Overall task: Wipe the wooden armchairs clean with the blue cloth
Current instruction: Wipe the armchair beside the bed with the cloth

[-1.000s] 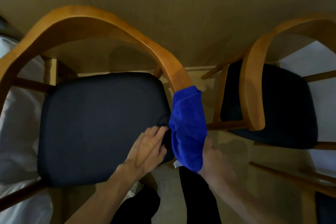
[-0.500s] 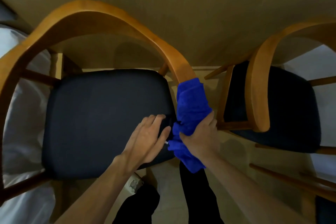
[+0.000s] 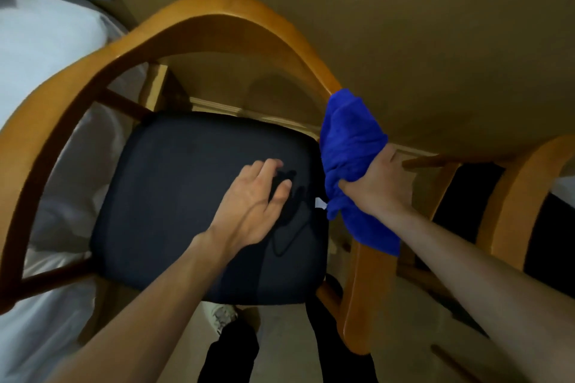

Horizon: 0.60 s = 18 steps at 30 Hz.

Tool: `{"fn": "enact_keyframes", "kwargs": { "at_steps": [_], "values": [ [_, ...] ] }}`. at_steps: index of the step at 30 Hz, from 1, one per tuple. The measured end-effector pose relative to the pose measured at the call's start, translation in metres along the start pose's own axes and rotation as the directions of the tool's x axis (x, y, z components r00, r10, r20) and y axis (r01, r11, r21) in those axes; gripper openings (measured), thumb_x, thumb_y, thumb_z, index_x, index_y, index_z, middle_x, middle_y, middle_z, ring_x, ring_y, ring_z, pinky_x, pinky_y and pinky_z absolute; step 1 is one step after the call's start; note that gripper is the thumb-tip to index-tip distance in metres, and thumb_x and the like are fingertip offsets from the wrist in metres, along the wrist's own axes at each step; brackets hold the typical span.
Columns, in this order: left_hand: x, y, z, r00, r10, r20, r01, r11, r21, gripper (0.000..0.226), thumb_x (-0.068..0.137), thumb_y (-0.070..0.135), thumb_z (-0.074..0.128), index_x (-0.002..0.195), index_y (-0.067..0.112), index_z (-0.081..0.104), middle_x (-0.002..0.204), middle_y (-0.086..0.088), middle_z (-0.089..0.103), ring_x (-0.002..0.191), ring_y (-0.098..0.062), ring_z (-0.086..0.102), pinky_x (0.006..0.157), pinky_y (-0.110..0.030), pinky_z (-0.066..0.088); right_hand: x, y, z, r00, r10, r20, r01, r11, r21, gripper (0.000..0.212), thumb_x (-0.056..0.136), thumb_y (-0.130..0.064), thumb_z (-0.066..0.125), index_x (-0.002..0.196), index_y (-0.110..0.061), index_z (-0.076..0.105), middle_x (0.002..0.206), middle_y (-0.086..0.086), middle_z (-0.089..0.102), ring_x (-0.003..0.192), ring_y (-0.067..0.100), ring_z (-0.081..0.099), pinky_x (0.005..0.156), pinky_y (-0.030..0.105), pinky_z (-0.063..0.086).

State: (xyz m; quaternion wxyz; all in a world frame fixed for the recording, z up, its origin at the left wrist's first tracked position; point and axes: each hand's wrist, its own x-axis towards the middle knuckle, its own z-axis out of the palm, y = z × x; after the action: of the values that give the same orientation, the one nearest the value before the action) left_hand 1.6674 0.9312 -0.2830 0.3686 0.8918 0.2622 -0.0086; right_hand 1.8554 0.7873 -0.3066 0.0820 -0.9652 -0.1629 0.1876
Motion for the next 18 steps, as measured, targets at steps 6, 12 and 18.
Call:
{"fn": "enact_keyframes", "kwargs": {
  "at_steps": [6,12,18],
  "values": [
    [0.026,-0.014,-0.016,0.988,-0.128,-0.082,0.126,0.992,-0.020,0.044,0.098,0.040,0.036,0.132,0.014,0.046,0.122,-0.003,0.055,0.111,-0.015,0.047,0.094,-0.022,0.035,0.066,-0.051,-0.017,0.993,-0.094,0.077,0.099,0.993,-0.063,0.079,0.068,-0.045,0.084,0.125,-0.010,0.041,0.124,0.011,0.056,0.107,0.034,0.060,0.070,0.035,0.042],
    [0.042,-0.027,-0.032,0.971,-0.180,-0.154,0.175,0.983,-0.048,0.048,0.097,0.045,0.031,0.131,0.015,0.047,0.119,-0.002,0.054,0.108,-0.014,0.048,0.093,-0.022,0.037,0.103,-0.095,-0.023,0.973,-0.215,0.089,0.222,0.972,-0.074,0.053,0.078,-0.032,0.081,0.115,-0.011,0.051,0.108,0.007,0.061,0.089,0.024,0.059,0.069,0.033,0.044],
    [0.042,-0.053,-0.053,0.960,-0.189,-0.205,0.187,0.982,-0.028,0.049,0.098,0.047,0.032,0.134,0.016,0.045,0.119,0.000,0.054,0.108,-0.012,0.047,0.092,-0.022,0.036,0.124,-0.113,-0.030,0.898,-0.416,0.147,0.412,0.909,0.052,0.058,0.071,-0.027,0.084,0.114,-0.017,0.046,0.101,0.000,0.057,0.087,0.020,0.057,0.072,0.034,0.047]
  ]
}}
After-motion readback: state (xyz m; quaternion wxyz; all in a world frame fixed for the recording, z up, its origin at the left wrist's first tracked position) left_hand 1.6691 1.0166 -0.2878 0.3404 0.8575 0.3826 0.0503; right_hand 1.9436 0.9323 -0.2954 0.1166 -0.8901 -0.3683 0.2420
